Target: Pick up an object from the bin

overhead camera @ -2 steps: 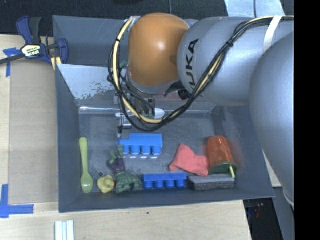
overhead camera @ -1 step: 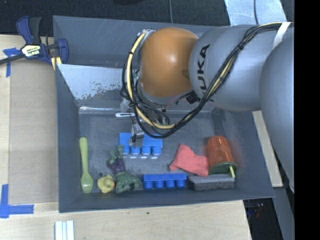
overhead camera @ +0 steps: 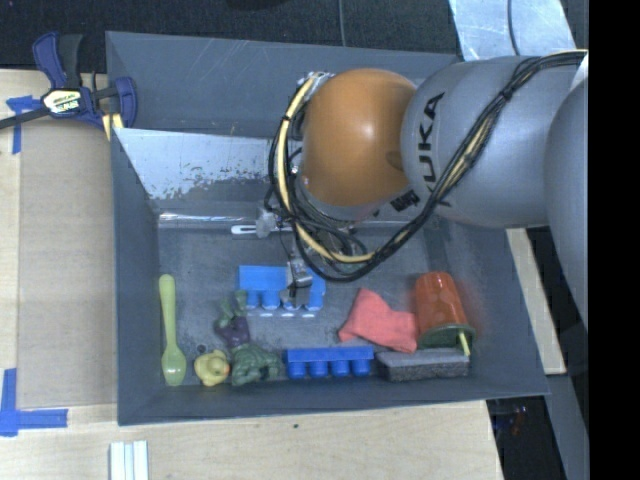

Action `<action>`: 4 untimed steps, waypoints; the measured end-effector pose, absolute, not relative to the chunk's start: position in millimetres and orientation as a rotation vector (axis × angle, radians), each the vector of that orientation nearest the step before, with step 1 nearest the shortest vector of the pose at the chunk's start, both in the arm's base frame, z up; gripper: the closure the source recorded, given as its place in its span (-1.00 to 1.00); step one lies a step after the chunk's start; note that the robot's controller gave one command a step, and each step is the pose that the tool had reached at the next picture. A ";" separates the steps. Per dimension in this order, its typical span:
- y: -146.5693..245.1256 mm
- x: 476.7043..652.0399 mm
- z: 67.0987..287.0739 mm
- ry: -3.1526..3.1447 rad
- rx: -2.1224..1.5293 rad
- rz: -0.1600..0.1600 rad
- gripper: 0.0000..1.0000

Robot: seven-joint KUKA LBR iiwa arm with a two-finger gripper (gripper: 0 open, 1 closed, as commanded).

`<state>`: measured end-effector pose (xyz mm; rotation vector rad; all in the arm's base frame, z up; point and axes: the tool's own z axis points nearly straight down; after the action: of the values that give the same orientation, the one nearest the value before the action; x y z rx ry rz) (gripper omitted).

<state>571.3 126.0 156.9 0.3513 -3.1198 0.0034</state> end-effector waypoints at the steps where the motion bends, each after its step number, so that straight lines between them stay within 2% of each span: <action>1: 95.4 567.0 126.9 -3.095 0.598 0.000 -1.00; 2: 87.2 552.1 110.5 -3.106 0.467 0.000 -1.00; 3: 92.9 556.1 96.0 -3.143 0.124 -0.001 -1.00; 4: 78.1 603.7 90.6 -3.123 0.428 -0.001 -1.00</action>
Offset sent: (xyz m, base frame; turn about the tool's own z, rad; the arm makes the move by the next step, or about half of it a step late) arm -0.0312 -0.0242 -0.0238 0.1860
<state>603.7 78.1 90.6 0.4283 -3.1229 -0.0011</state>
